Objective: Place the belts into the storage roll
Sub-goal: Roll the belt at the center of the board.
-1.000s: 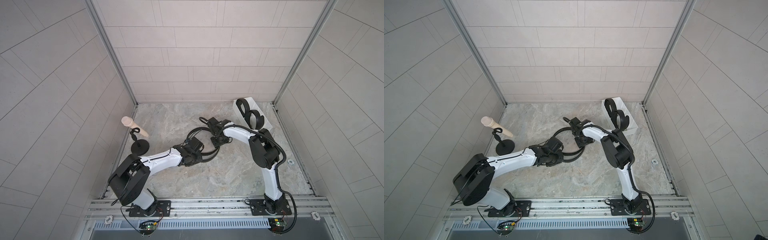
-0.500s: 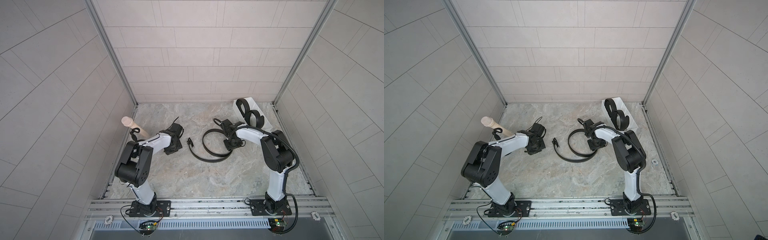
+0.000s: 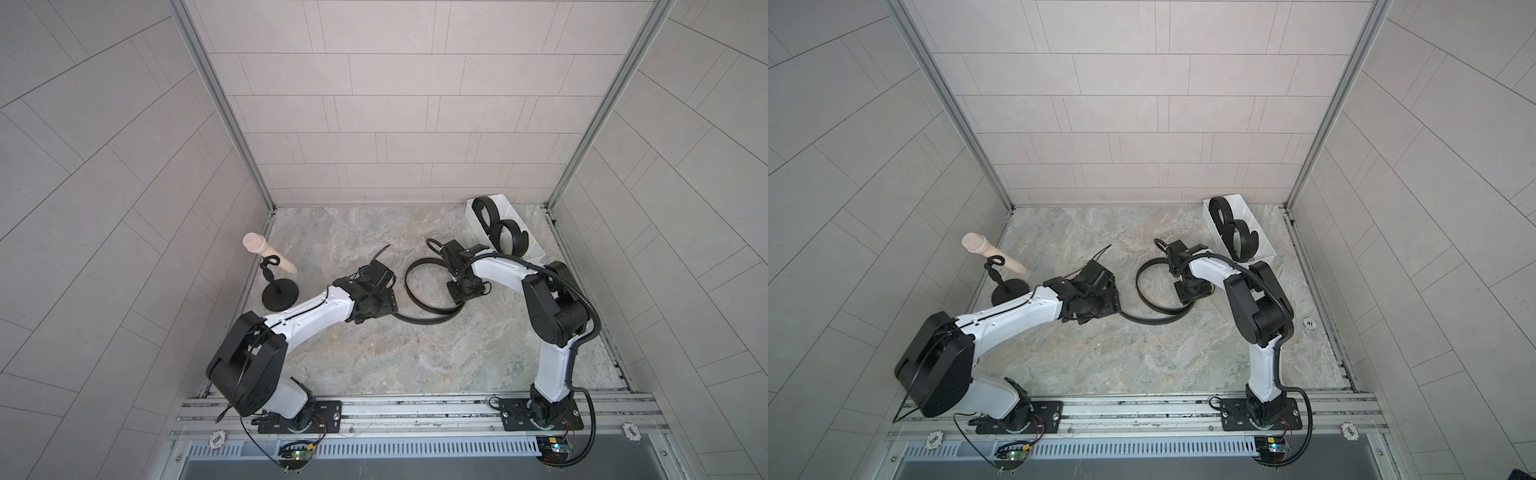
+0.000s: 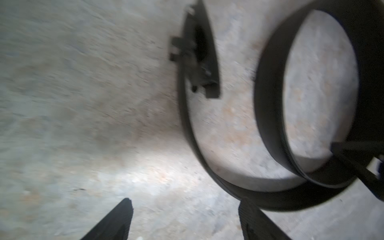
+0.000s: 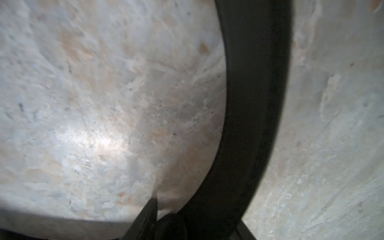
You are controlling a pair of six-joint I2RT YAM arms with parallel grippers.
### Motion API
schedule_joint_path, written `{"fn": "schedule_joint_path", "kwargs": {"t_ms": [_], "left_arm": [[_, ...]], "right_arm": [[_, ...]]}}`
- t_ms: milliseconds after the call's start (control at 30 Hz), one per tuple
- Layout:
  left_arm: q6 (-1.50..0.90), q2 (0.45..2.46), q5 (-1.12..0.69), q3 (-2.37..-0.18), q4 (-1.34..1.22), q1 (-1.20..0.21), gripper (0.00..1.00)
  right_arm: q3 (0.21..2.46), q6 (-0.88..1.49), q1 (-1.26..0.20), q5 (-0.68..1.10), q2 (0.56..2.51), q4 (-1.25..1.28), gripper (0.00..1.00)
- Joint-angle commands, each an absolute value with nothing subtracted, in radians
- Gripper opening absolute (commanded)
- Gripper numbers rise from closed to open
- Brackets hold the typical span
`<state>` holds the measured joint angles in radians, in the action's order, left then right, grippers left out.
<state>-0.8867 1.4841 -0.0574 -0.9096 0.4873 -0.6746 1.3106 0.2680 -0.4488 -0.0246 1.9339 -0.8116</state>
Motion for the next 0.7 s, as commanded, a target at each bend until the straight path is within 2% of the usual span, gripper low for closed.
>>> {"fn": "schedule_joint_path", "kwargs": {"t_ms": [0, 67, 267, 400, 500, 667], "left_arm": [[-0.954, 1.545, -0.077, -0.919, 0.450, -0.720, 0.84], [-0.961, 1.586, -0.086, -0.922, 0.424, -0.725, 0.81], [-0.904, 1.681, -0.046, -0.982, 0.420, -0.701, 0.55], [-0.860, 1.718, -0.048, -0.981, 0.412, -0.632, 0.20], [-0.817, 1.729, -0.040, -0.963, 0.431, -0.565, 0.00], [-0.754, 1.717, -0.023, -0.931, 0.458, -0.431, 0.00]], "right_arm": [[1.296, 0.282, -0.458, 0.016, 1.945, -0.820, 0.50], [1.299, 0.283, -0.459, 0.017, 1.951, -0.819, 0.50], [1.286, 0.278, -0.470, 0.023, 1.952, -0.819, 0.47], [1.255, 0.272, -0.468, 0.007, 1.938, -0.819, 0.42], [1.243, 0.266, -0.462, -0.010, 1.933, -0.828, 0.36], [1.250, 0.246, -0.443, -0.055, 1.938, -0.851, 0.33]]}}
